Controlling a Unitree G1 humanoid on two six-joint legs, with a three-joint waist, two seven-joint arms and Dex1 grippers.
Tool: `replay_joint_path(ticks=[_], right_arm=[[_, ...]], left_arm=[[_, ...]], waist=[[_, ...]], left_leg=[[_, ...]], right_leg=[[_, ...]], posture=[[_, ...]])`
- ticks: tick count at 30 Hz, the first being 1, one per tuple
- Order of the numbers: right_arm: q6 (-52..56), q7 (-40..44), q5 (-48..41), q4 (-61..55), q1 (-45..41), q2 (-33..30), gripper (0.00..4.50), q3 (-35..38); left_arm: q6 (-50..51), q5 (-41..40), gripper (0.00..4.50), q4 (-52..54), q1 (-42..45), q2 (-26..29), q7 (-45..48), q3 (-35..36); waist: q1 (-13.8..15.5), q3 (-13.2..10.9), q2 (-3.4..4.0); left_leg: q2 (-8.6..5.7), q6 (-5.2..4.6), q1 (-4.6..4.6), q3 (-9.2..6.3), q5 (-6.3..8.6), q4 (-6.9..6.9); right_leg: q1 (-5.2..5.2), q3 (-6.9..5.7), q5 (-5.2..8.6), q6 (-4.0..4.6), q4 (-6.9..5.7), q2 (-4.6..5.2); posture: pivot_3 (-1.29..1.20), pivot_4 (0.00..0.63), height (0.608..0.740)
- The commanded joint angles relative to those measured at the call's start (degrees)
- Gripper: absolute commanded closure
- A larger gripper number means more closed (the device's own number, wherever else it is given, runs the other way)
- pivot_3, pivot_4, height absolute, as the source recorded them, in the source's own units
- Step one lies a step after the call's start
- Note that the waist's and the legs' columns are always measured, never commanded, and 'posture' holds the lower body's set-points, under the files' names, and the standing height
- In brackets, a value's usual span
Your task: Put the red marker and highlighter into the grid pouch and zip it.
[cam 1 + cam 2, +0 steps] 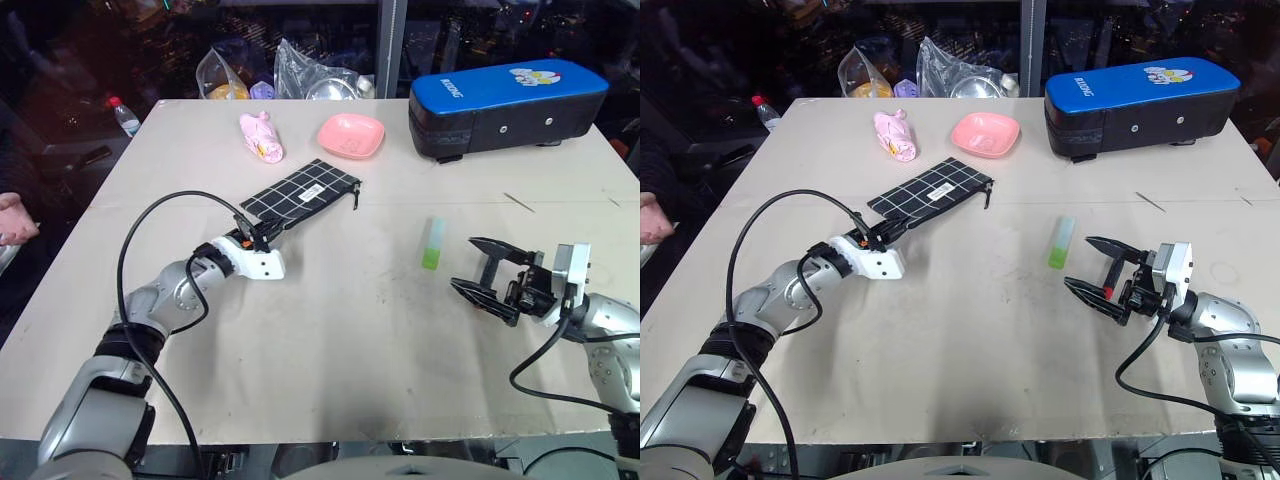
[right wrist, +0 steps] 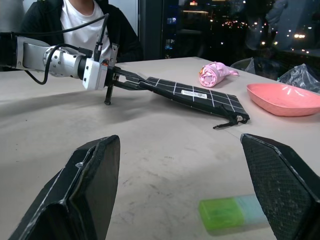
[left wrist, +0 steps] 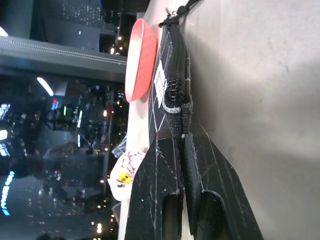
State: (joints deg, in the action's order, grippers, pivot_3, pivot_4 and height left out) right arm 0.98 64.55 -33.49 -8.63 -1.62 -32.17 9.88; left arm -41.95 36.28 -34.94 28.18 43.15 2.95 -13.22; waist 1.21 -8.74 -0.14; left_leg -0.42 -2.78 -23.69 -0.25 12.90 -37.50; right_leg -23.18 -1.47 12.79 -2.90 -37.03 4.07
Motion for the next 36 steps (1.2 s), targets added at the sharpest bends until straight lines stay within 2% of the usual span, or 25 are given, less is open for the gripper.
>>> replay_joint_path(ticks=[1, 3, 6, 11, 16, 22, 31, 34, 36], right_arm=[[-0.9, 0.2, -0.6, -0.7, -1.1, -0.1, 0.60, 0.9], [-0.6, 0.2, -0.7, -0.7, -1.4, -0.3, 0.60, 0.8], [0.1, 0.0, -1.1, -1.0, -2.8, -0.2, 0.60, 0.6], [1.8, -1.2, -1.7, -2.3, -5.1, 0.1, 0.60, 0.0], [3.5, -2.4, -2.0, -3.8, -7.5, 0.2, 0.60, -0.6], [4.6, -3.6, -0.8, -5.4, -8.5, -0.3, 0.60, -1.1], [9.3, -9.9, 4.2, -7.4, -11.9, -2.0, 0.60, -3.2], [14.7, -14.7, 5.6, -5.1, -12.5, -3.2, 0.60, -2.5], [22.0, -21.2, 4.9, -5.1, -13.3, -2.5, 0.60, -1.6]], left_arm=[[-1.4, -15.2, 4.48, 5.0, -1.4, -1.9, 7.0, 3.4], [0.6, -25.5, 4.48, 10.2, -2.8, -3.4, 13.1, 4.8], [8.0, -37.0, 4.48, 20.4, -4.9, -4.9, 20.0, 6.1], [22.9, -49.4, 4.48, 33.1, -7.7, -6.5, 27.3, 7.5], [35.3, -57.1, 4.48, 41.3, -10.0, -6.9, 34.0, 7.4], [43.7, -60.4, 4.48, 45.6, -12.2, -6.2, 40.0, 7.7], [47.3, -61.0, 4.48, 48.1, -13.2, -6.0, 45.5, 9.3], [47.0, -60.0, 4.48, 48.0, -13.2, -6.3, 46.2, 9.4], [47.2, -59.6, 4.48, 48.2, -13.2, -6.8, 46.3, 9.4]], waist=[[-0.1, 0.0, -0.02], [-0.2, -0.1, -0.12], [-0.4, -0.1, -0.16], [-0.5, -0.1, -0.15], [-0.4, -0.1, -0.15], [-0.4, -0.1, -0.15], [-0.3, -0.1, -0.16], [-0.3, -0.2, -0.18], [-0.4, -0.2, -0.18]], left_leg=[[0.00, 0.00, -0.01, 0.01, 0.00, 0.00], [0.02, 0.00, -0.05, 0.00, 0.00, 0.00], [0.04, 0.00, -0.06, -0.02, 0.00, 0.00], [0.05, 0.00, -0.02, 0.00, 0.00, 0.01], [0.05, 0.00, -0.02, 0.00, 0.00, 0.00], [0.02, 0.00, -0.02, 0.00, 0.00, 0.00], [0.05, 0.00, -0.03, 0.00, 0.00, 0.00], [0.03, 0.00, -0.05, 0.00, 0.00, 0.00], [0.03, 0.00, -0.05, 0.03, 0.00, 0.00]], right_leg=[[0.00, 0.01, 0.00, 0.00, 0.01, 0.01], [-0.04, 0.03, -0.01, 0.01, 0.02, 0.07], [-0.04, 0.08, -0.01, 0.02, 0.02, 0.28], [-0.04, 0.13, -0.01, 0.03, 0.02, 0.17], [-0.04, 0.11, 0.00, 0.03, 0.01, -0.02], [-0.03, 0.11, 0.00, 0.03, 0.03, -0.06], [-0.04, 0.12, 0.02, 0.05, 0.07, -0.10], [-0.04, 0.11, 0.04, 0.08, 0.12, -0.08], [-0.04, 0.14, 0.13, 0.25, 0.13, -0.07]], posture=[[0.00, 0.150, 0.734], [0.00, 0.150, 0.734], [0.00, 0.150, 0.734], [0.00, 0.150, 0.734], [0.00, 0.150, 0.734], [0.00, 0.150, 0.734], [0.00, 0.150, 0.734], [0.00, 0.150, 0.734], [0.00, 0.150, 0.734]])
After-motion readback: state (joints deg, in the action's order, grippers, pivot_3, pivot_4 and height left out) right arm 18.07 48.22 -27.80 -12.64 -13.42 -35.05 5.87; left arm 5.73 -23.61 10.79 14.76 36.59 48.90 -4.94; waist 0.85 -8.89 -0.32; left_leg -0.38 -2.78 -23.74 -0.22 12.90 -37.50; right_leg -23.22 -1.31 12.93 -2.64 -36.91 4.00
